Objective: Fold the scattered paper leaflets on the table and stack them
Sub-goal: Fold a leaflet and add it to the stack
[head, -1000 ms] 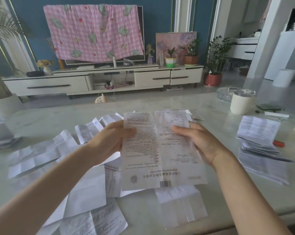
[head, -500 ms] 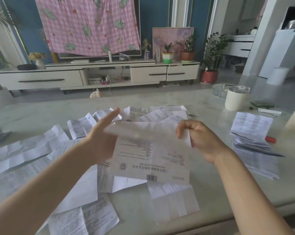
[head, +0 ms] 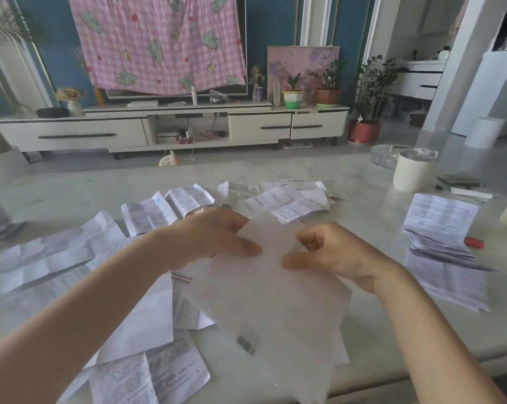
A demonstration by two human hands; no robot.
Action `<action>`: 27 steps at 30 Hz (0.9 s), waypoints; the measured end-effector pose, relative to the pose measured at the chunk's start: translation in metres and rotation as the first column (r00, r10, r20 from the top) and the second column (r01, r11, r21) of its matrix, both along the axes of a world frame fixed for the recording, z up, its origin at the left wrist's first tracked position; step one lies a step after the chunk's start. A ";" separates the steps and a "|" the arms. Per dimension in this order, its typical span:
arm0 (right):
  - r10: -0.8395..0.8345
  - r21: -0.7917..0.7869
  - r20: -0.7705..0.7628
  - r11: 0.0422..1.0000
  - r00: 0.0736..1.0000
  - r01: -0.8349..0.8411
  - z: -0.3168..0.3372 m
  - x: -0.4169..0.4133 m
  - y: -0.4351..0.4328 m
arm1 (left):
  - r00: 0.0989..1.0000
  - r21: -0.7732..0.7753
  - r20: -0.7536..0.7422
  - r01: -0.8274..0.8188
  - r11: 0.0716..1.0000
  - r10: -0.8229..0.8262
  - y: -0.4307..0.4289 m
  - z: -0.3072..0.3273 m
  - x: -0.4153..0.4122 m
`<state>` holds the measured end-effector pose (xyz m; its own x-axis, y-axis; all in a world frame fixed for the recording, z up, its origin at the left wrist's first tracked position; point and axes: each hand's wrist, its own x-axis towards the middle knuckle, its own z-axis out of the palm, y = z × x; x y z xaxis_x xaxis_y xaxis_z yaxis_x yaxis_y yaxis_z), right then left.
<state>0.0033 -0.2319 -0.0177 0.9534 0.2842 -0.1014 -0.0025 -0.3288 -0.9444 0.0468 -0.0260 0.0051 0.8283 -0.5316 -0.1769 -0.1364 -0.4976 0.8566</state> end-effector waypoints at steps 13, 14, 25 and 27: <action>-0.469 0.231 0.095 0.868 0.878 0.439 -0.019 0.016 0.011 | 0.945 -0.432 -0.226 -0.314 0.845 0.236 0.013 -0.033 -0.007; -0.483 0.220 0.117 0.865 0.868 0.452 -0.020 0.016 0.012 | 0.944 -0.431 -0.221 -0.319 0.844 0.245 0.013 -0.033 -0.008; -0.428 0.235 0.089 0.886 0.899 0.399 -0.022 0.013 0.027 | 0.902 -0.362 -0.076 -0.422 0.831 0.425 0.031 -0.041 -0.018; -0.402 0.256 0.064 0.891 0.913 0.374 -0.021 0.015 0.034 | 0.889 -0.393 -0.108 -0.449 0.803 0.444 0.039 -0.043 -0.016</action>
<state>0.0184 -0.1982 -0.0390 0.9935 -0.1084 0.0360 0.0258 -0.0944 -0.9952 0.0311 0.0126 -0.0378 0.9908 -0.1290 -0.0417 0.0263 -0.1191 0.9925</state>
